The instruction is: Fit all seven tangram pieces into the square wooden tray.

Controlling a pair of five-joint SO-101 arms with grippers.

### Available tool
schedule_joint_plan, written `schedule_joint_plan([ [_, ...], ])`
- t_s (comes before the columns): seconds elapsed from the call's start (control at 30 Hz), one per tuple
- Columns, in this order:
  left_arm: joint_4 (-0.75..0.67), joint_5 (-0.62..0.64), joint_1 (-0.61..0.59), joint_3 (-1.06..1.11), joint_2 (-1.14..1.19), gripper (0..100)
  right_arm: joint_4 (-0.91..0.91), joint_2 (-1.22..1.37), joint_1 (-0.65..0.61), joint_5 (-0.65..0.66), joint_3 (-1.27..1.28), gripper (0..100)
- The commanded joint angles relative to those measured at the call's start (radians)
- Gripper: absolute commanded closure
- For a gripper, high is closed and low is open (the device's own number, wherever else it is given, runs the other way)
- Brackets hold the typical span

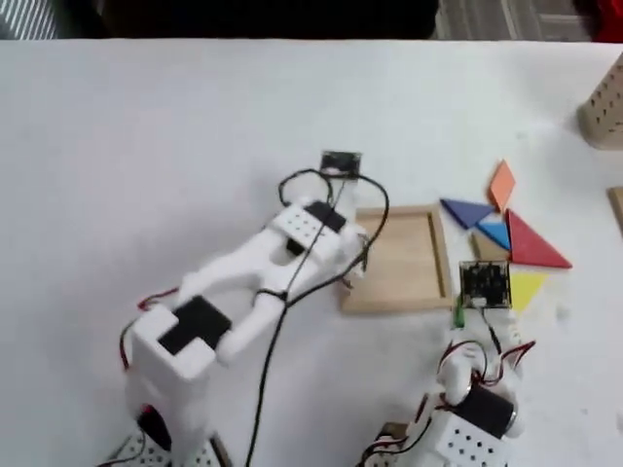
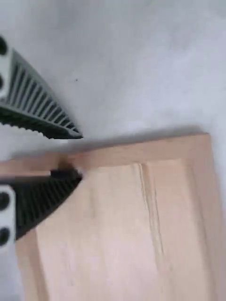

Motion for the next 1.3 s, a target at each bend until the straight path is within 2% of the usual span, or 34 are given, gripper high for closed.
schedule_joint_plan([
  [0.0,0.026,-0.086,-0.101,-0.002,0.005,96,-0.021,-0.004,0.008,0.012,-0.003,97.4],
  [0.33,0.189,-0.097,-0.278,0.011,0.004,98,-0.022,-0.004,0.008,0.012,0.002,97.4],
  [0.5,0.138,-0.106,-0.380,0.130,-0.082,98,-0.022,-0.004,0.008,0.012,0.003,97.4],
  [0.63,0.055,-0.218,-0.406,0.299,-0.263,98,-0.022,-0.004,0.008,0.012,0.003,97.4],
  [0.77,-0.038,-0.258,-0.430,0.462,-0.447,98,-0.022,-0.004,0.008,0.012,0.003,97.4],
  [0.93,-0.037,-0.358,-0.470,0.517,-0.496,97,-0.022,-0.004,0.008,0.012,0.003,97.4],
  [1.0,-0.006,-0.376,-0.467,0.512,-0.483,95,-0.022,-0.004,0.008,0.012,0.003,97.4],
  [1.17,0.037,-0.362,-0.464,0.502,-0.481,79,-0.022,-0.004,0.008,0.012,0.003,97.4],
  [1.27,0.037,-0.358,-0.464,0.494,-0.484,77,-0.022,-0.004,0.008,0.012,0.003,97.4],
])
